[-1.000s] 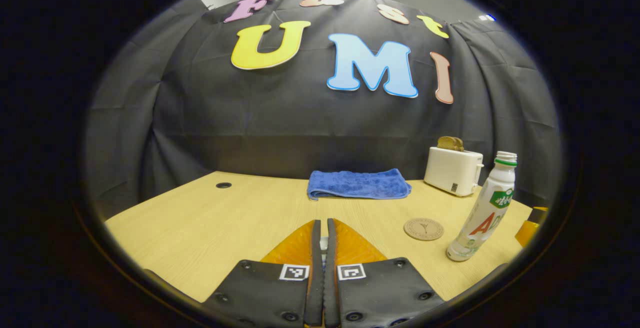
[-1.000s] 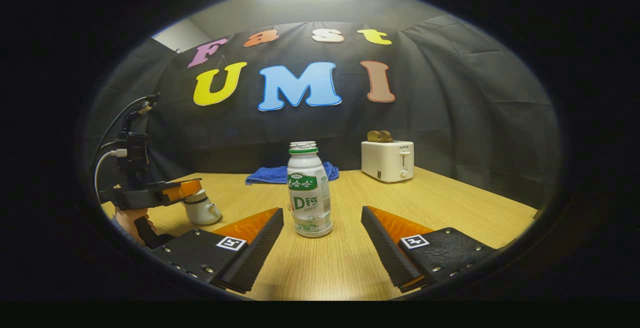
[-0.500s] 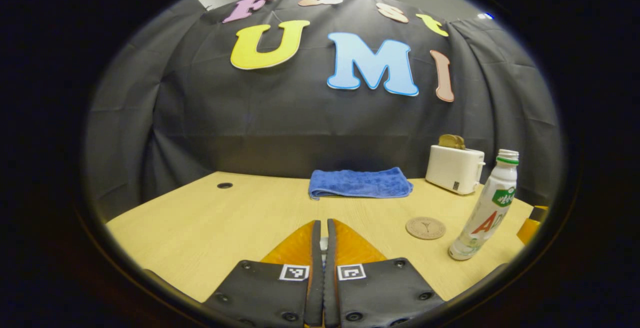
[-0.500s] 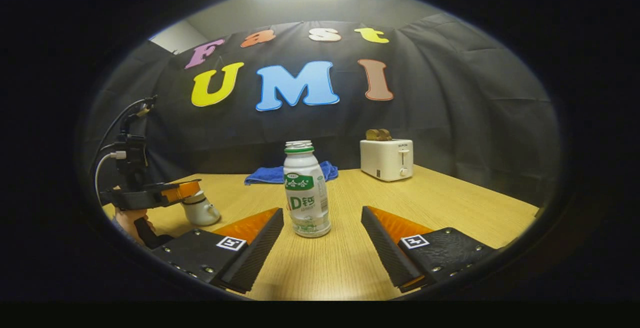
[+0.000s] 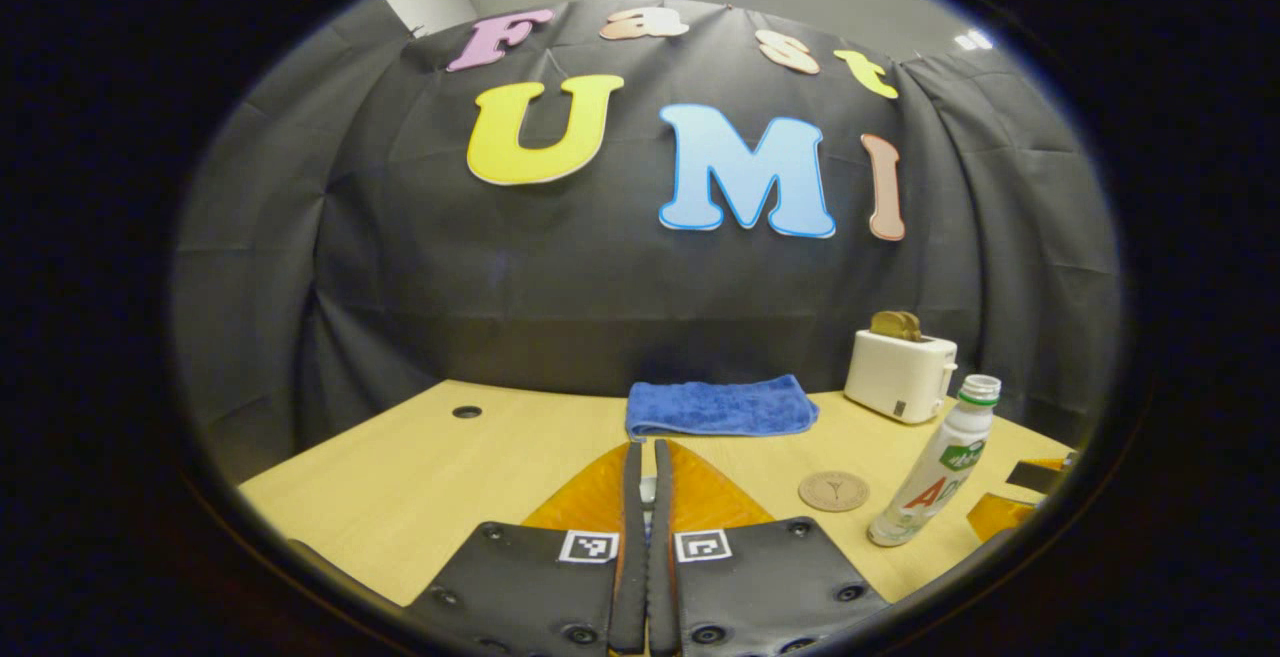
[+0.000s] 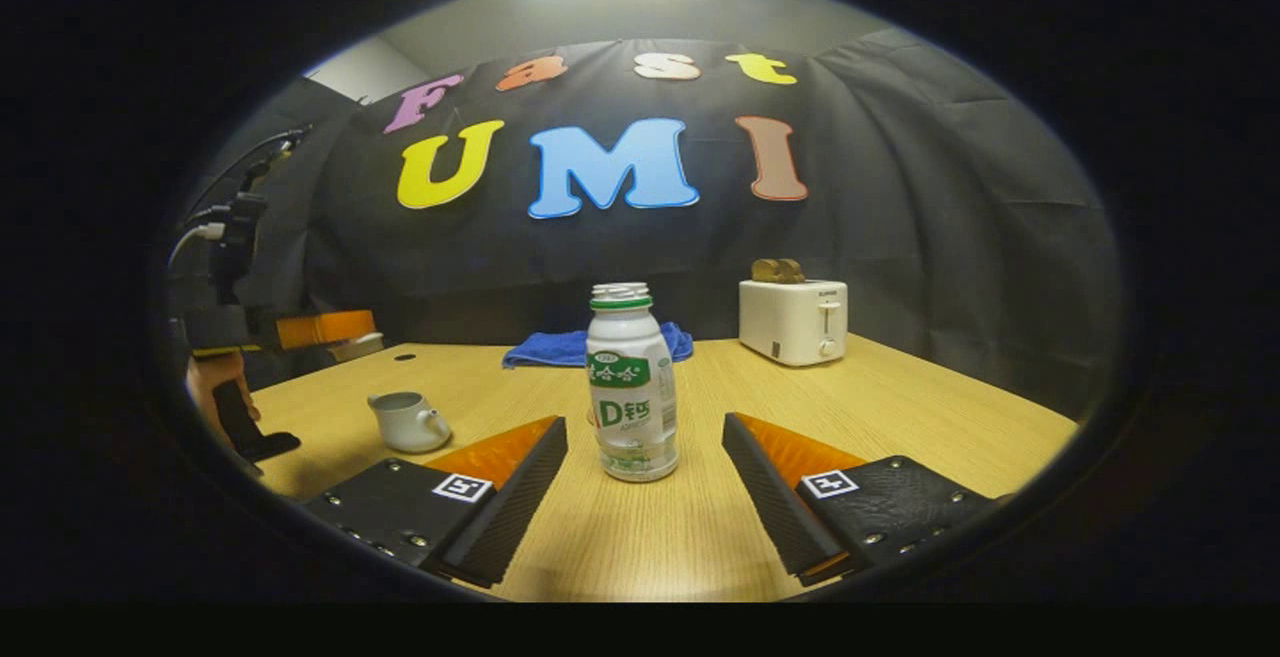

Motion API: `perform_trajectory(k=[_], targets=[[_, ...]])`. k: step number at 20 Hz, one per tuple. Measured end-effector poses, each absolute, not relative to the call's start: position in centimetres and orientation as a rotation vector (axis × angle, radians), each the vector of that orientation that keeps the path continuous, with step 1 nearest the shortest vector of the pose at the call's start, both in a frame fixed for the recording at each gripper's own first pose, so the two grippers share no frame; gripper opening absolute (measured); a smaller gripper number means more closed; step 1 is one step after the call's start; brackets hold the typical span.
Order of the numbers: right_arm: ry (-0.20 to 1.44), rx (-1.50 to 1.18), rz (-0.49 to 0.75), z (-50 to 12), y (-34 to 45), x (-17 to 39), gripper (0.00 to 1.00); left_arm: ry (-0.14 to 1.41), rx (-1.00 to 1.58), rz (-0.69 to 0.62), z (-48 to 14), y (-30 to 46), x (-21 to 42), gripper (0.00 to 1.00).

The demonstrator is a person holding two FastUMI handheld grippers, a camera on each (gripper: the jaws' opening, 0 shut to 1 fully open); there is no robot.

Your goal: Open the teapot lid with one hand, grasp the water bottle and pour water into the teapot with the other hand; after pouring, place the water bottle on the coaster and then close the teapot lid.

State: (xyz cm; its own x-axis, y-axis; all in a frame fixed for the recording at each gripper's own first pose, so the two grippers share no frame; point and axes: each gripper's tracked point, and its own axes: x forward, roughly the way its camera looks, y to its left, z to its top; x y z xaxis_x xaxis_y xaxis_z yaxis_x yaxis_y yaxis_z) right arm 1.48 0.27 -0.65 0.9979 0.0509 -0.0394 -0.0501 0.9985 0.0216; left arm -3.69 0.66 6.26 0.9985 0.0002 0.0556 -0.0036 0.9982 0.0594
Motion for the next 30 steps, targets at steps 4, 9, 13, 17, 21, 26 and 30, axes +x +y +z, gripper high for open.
perform_trajectory(k=[4, 9, 13, 17, 21, 26, 30], targets=[[0.059, 0.016, 0.061, -0.6, 0.4, 3.0, 0.97, -0.084, 0.036, -0.003, 8.5, 1.8, -5.6, 0.07], [0.069, -0.039, 0.074, -0.2, 0.8, 5.0, 0.97, -0.107, 0.044, 0.034, 9.7, 4.7, -7.8, 0.11], [0.083, -0.072, 0.070, -0.7, 1.3, 6.4, 0.97, -0.111, 0.049, 0.080, 9.6, 7.8, -9.7, 0.10], [0.109, -0.063, 0.055, -1.7, 1.1, 7.7, 0.97, -0.111, 0.064, 0.124, 9.2, 10.3, -11.0, 0.10], [0.140, -0.046, 0.049, -2.7, 1.1, 8.8, 0.97, -0.093, 0.055, 0.136, 7.9, 11.4, -11.4, 0.11], [0.164, -0.055, 0.052, -3.5, 1.4, 9.5, 0.95, -0.067, 0.031, 0.139, 6.1, 12.2, -11.3, 0.11], [0.159, -0.069, 0.046, -3.5, 1.3, 9.8, 0.80, -0.056, 0.021, 0.135, 5.2, 12.4, -11.4, 0.11]])
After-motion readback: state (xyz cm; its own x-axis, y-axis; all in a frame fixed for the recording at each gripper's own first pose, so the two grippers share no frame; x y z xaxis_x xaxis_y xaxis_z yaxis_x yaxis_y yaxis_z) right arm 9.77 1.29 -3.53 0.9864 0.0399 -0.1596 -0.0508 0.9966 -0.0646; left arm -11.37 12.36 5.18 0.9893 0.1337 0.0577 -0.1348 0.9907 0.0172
